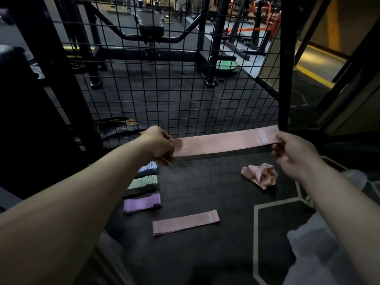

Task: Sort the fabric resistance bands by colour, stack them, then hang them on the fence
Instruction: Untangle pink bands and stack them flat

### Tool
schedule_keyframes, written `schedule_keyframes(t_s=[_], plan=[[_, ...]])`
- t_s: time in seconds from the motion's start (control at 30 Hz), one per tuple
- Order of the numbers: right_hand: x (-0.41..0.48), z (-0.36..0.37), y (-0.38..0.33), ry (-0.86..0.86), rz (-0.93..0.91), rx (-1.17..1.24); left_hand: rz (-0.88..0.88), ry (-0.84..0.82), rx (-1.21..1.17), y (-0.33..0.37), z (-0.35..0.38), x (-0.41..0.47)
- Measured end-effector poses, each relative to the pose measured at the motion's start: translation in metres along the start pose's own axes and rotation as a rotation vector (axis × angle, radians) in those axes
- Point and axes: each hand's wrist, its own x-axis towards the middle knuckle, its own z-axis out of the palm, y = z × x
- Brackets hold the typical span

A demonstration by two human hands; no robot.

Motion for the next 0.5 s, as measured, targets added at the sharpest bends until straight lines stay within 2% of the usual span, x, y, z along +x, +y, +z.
schedule_keyframes(t_s=[0.2,0.3,0.4,0.5], plan=[[-0.004,0.002,0.014,-0.009,-0.01,-0.01,-0.032,0.121,-0.065,-0.005,-0.007,-0.007],[0.002,0.005,0.031,-0.086,0.004,-0.063,-0.06,0.143,-0.029,-0.014,-0.012,-0.01],[0.013,0.01,0.063,-0.184,0.074,-0.148,-0.102,0.182,0.001,-0.025,-0.011,-0.015],[0.031,0.02,0.1,-0.202,0.187,-0.181,-0.16,0.185,0.077,-0.039,0.005,-0.021]])
